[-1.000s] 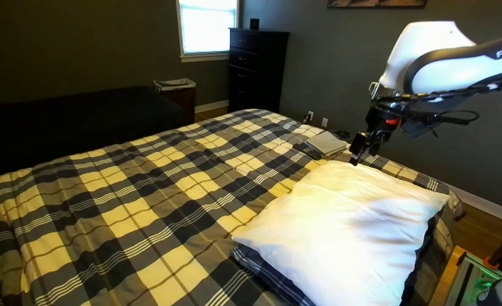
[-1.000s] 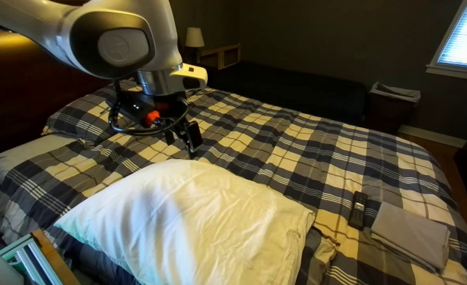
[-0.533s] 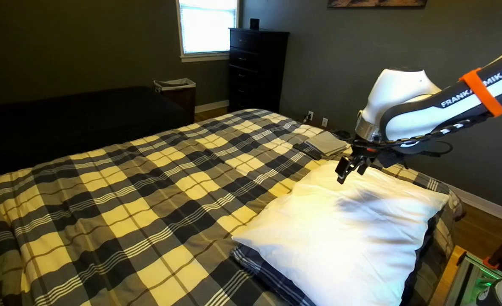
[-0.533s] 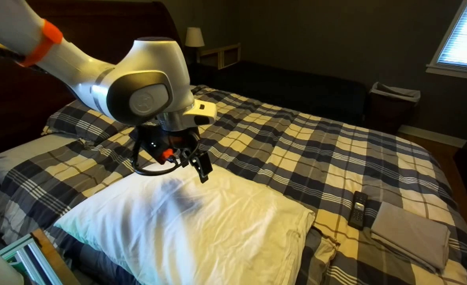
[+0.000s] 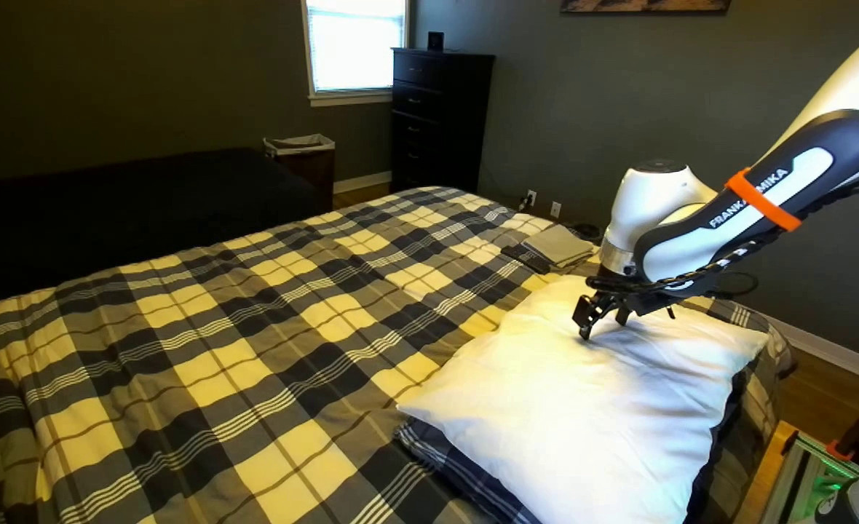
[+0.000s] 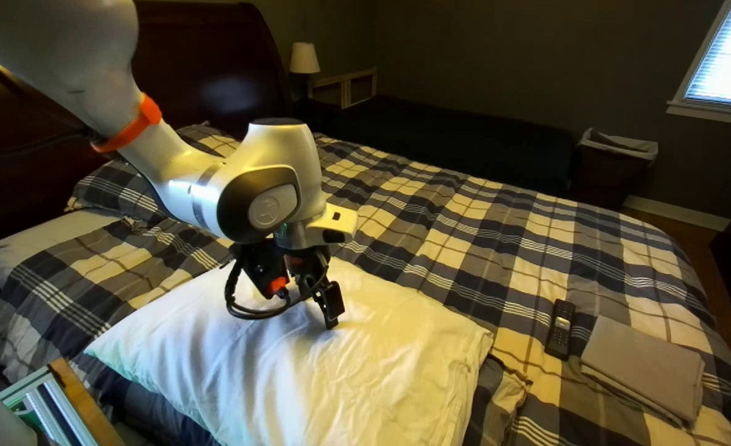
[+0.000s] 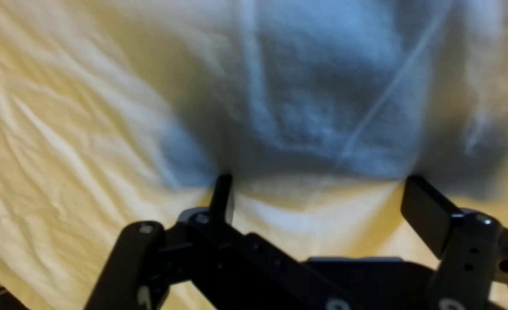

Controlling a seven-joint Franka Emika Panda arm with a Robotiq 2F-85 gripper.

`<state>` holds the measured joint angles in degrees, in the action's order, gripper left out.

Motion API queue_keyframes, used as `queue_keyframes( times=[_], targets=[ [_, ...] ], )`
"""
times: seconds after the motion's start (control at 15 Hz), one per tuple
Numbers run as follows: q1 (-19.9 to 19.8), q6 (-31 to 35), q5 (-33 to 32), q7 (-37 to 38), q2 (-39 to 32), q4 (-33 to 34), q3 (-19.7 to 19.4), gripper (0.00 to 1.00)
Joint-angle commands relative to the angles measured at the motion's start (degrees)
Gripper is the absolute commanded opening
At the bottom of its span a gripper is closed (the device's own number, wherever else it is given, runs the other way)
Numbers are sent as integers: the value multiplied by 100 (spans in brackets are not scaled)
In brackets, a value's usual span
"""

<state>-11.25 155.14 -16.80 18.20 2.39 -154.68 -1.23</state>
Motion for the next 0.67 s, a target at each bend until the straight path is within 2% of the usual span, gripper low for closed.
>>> queue_keyframes(
  times=[0.0,0.07,0.13,0.6],
  targets=[
    [142,297,-103,303,-708,279,-206,100],
    [197,314,4,228,-822,323,-248,75],
    [243,318,49,193,-919,370,-287,74],
    [386,454,771,-400,-1106,478,-383,22]
  ],
)
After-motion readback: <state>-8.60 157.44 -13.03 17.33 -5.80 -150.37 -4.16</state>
